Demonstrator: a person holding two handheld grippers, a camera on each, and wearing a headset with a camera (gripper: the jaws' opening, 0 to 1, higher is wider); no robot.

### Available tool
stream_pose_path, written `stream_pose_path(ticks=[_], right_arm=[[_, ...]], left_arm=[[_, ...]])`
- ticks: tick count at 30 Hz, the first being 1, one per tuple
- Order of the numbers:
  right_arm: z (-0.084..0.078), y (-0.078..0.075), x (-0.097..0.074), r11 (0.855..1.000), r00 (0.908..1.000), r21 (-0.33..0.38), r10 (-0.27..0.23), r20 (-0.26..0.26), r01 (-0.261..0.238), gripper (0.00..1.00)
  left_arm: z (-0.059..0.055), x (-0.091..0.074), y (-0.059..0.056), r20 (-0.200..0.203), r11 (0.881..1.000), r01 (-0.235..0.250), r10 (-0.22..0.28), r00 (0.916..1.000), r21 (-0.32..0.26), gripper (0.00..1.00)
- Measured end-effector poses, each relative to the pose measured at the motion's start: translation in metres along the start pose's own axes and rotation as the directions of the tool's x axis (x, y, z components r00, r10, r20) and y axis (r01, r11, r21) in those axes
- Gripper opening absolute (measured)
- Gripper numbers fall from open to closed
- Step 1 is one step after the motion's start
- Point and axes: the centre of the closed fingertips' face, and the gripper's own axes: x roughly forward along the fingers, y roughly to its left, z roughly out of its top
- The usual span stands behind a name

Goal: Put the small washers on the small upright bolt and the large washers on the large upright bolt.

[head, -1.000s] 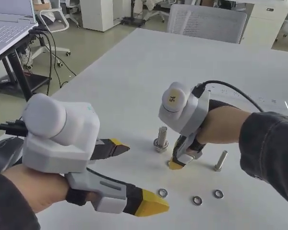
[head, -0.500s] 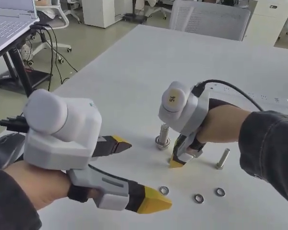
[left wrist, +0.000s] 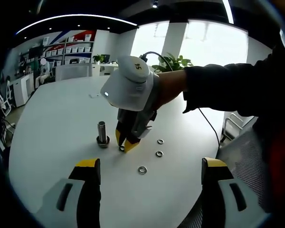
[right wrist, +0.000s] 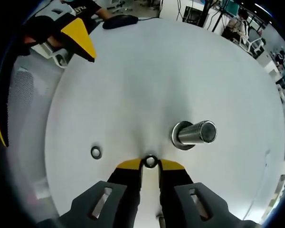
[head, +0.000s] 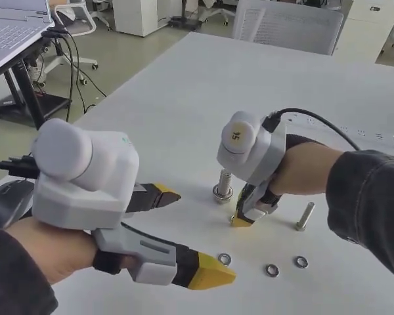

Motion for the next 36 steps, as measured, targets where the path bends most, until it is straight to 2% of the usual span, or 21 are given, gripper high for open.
stream_pose_path(ticks=[21, 36], right_arm=[[-0.01, 0.001, -0.006, 1.0, 0.9999, -0.002, -0.002, -0.011, 0.002, 0.14], [-0.018, 0.009, -0.023, 1.0, 0.9999, 0.03, -0.009, 0.012, 0.008, 0.13]], left_arm=[[0.0, 0.002, -0.003, -0.007, 1.0, 0.006, -0.006, 1.0, 0.002, 0.87], [0.001, 0.005, -0.002, -0.015, 1.0, 0.012, -0.012, 0.9998, 0.009, 0.87]])
